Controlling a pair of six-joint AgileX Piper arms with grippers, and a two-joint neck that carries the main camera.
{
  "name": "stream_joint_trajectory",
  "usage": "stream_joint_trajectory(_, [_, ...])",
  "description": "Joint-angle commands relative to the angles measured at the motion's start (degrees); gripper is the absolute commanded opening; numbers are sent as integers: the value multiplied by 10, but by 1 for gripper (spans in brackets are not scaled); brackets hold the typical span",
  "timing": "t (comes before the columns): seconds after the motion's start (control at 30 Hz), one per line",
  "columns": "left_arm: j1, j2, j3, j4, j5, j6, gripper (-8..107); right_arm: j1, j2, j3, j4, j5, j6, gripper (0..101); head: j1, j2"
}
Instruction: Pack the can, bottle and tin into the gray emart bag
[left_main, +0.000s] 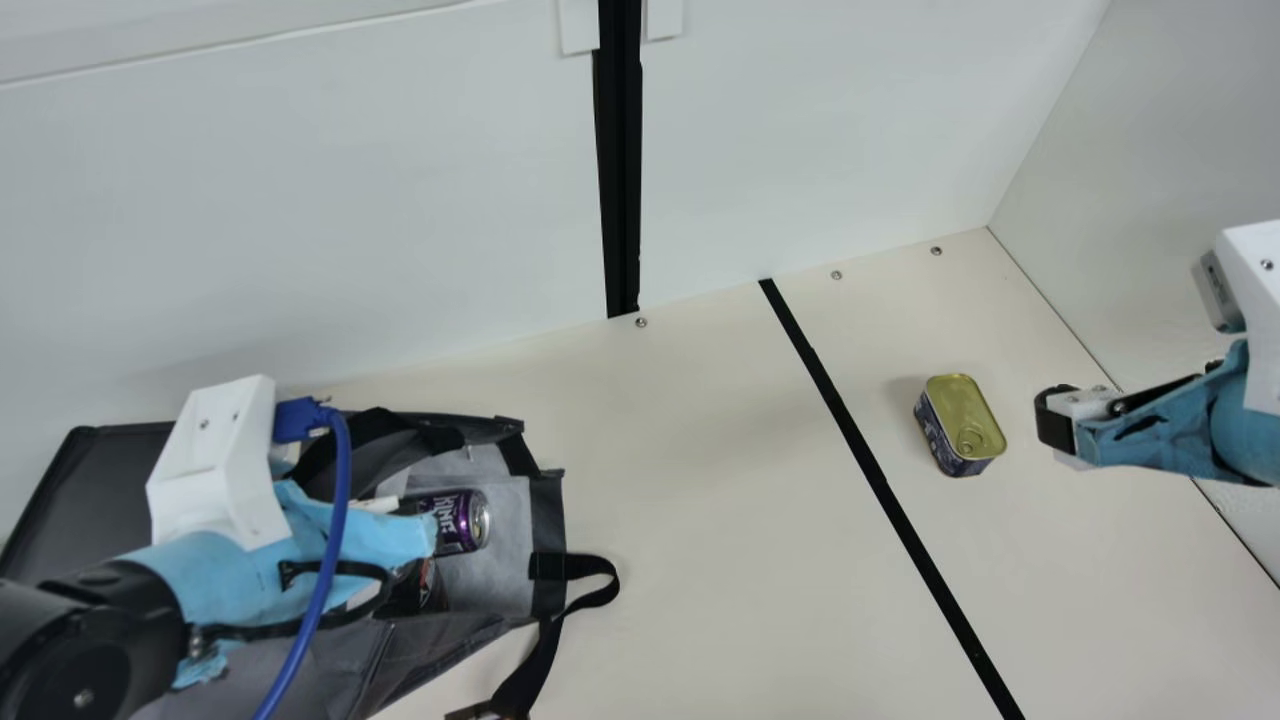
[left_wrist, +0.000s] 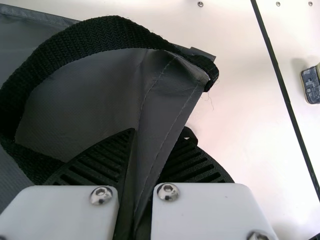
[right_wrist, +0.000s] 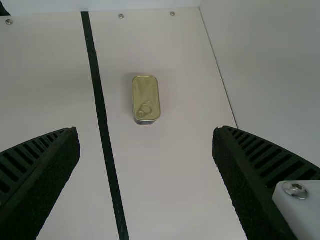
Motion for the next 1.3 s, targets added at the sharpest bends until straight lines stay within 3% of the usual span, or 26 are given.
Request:
stream_joint_trajectory(0.0, [0, 0, 0, 0, 0, 0, 10, -1, 10, -5, 4, 0, -4, 91, -13, -1])
stream_joint_trajectory(0.4, [0, 0, 0, 0, 0, 0, 10, -1, 70, -37, 9, -2, -16, 91, -13, -1])
stream_joint_trajectory(1.27, [0, 0, 0, 0, 0, 0, 10, 24, 170, -21, 10, -63, -19, 91, -13, -1])
